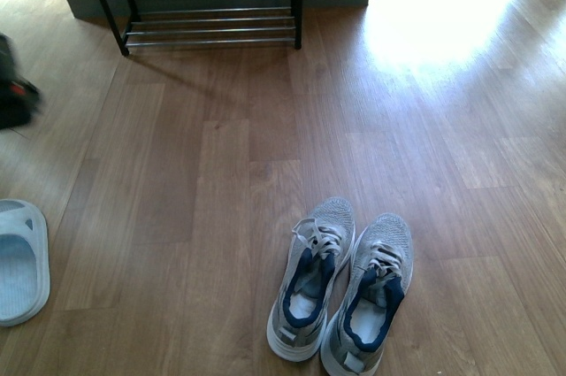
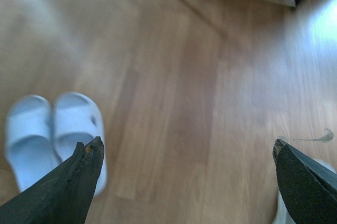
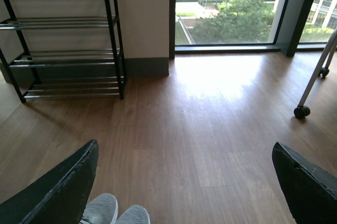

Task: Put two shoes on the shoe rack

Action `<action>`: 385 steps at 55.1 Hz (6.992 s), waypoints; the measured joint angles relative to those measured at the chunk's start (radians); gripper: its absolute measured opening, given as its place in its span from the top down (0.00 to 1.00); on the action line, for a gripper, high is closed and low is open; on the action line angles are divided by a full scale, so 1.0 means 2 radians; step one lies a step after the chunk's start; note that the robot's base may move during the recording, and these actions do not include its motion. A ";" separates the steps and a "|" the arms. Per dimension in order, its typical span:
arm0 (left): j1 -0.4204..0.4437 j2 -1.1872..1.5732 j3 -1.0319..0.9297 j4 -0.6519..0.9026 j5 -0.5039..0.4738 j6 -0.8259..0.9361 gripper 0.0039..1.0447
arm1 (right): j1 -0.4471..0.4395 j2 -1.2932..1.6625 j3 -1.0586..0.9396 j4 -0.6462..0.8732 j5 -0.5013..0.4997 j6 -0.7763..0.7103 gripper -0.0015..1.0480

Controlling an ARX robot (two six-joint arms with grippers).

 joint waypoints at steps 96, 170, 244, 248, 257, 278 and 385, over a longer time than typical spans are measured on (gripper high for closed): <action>-0.187 0.679 0.634 -0.315 0.262 0.001 0.32 | 0.000 0.000 0.000 0.000 0.000 0.000 0.09; -0.092 0.113 0.110 -0.008 -0.053 0.075 0.99 | 0.000 0.000 0.000 0.000 0.000 0.000 0.09; -0.145 -0.421 -0.191 0.040 -0.319 0.212 0.99 | 0.000 0.000 0.000 0.000 0.001 0.000 0.09; -0.145 -0.421 -0.191 0.040 -0.320 0.212 0.99 | 0.000 0.000 0.000 0.000 0.001 0.000 0.09; -0.142 -0.421 -0.191 0.039 -0.327 0.212 0.99 | -0.005 0.004 0.002 -0.008 -0.023 0.010 0.09; -0.143 -0.421 -0.191 0.039 -0.321 0.212 0.99 | -0.013 0.532 0.110 0.187 -0.094 0.026 0.09; -0.143 -0.421 -0.191 0.039 -0.322 0.212 0.99 | -0.102 1.334 0.445 0.333 0.043 -0.004 0.93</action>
